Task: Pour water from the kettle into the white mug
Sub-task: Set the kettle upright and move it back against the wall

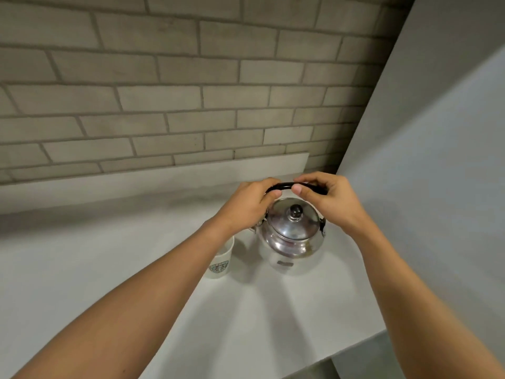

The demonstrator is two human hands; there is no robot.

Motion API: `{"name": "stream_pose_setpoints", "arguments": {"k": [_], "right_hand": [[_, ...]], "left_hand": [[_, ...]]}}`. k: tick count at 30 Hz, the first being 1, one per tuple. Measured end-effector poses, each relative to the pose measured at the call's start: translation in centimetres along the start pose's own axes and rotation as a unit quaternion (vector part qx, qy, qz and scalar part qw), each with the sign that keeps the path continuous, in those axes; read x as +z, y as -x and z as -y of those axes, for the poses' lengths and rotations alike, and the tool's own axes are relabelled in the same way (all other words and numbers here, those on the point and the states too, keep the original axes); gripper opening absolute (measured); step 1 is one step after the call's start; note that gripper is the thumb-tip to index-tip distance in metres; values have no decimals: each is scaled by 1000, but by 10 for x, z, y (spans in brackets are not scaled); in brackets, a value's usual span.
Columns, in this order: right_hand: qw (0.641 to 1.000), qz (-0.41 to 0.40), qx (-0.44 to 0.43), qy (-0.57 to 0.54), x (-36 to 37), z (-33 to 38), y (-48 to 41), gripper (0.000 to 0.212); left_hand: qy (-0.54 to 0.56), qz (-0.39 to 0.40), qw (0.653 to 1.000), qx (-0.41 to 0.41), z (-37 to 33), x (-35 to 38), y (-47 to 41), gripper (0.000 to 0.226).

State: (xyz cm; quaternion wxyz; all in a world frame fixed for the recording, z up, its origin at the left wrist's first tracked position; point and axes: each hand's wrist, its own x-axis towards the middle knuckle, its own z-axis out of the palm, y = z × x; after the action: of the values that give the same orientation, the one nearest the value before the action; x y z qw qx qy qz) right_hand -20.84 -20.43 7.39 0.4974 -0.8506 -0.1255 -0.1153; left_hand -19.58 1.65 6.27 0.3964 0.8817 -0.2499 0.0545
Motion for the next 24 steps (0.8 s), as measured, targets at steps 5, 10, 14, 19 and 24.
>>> {"name": "stream_pose_setpoints", "arguments": {"k": [5, 10, 14, 19, 24], "right_hand": [[999, 12, -3, -37, -8, -24, -31, 26], [998, 23, 23, -57, 7, -67, -74, 32], [996, 12, 17, -82, 36, -96, -121, 33], [996, 4, 24, -91, 67, -126, -167, 37], [992, 16, 43, -114, 89, -150, -199, 34]], "left_hand": [[-40, -44, 998, -6, 24, -6, -34, 22], [-33, -101, 992, -64, 60, -11, -64, 21], [-21, -136, 985, -101, 92, -7, -91, 21], [48, -157, 971, -173, 135, 2, -121, 22], [106, -173, 958, -202, 168, 7, -141, 25]]}}
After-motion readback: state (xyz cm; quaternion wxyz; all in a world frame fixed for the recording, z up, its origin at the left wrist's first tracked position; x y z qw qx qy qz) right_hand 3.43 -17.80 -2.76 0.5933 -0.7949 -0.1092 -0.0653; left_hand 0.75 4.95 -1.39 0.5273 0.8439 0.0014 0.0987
